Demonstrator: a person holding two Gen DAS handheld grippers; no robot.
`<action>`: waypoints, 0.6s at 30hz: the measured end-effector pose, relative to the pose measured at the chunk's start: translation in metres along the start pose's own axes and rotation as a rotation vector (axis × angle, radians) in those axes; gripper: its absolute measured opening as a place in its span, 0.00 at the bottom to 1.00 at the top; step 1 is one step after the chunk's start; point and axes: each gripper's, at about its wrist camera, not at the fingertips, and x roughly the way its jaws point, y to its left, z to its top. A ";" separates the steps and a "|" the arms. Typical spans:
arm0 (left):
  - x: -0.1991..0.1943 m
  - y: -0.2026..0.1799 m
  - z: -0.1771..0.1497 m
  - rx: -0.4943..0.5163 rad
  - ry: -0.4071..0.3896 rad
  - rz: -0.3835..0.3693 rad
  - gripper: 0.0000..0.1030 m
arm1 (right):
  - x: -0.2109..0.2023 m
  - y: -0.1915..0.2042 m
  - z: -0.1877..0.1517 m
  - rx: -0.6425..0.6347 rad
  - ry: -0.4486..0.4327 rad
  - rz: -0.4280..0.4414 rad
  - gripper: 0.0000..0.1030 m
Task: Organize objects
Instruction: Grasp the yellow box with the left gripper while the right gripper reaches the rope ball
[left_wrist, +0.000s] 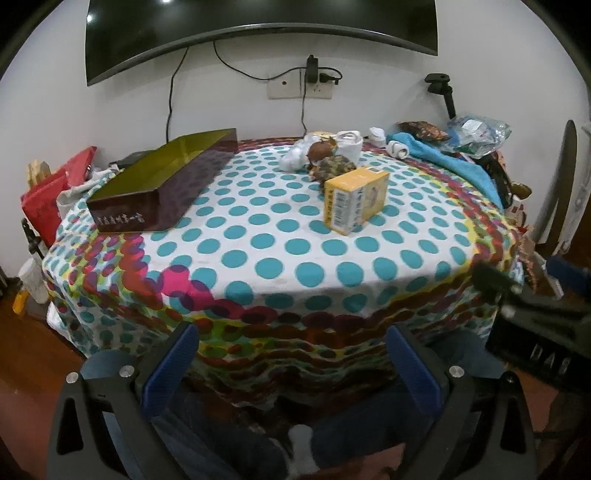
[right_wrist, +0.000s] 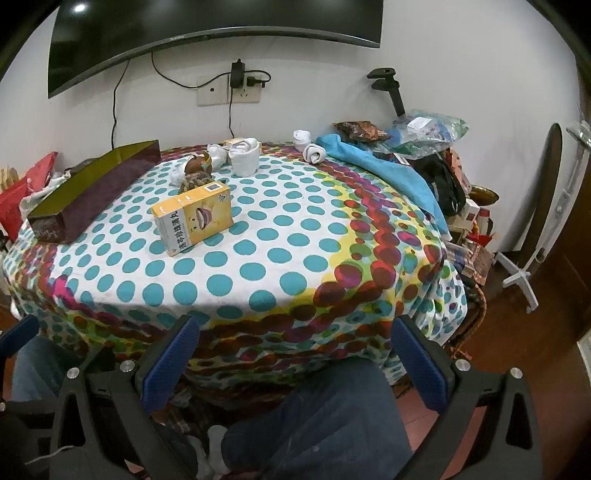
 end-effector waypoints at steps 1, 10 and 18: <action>0.000 0.000 0.000 0.011 -0.015 0.009 1.00 | 0.002 0.001 0.002 -0.002 -0.003 -0.004 1.00; 0.009 0.010 0.014 0.079 -0.160 -0.084 1.00 | 0.029 0.004 0.019 -0.052 -0.019 0.012 1.00; 0.047 -0.008 0.049 0.115 -0.168 -0.095 0.98 | 0.071 -0.022 0.033 0.051 0.043 0.036 1.00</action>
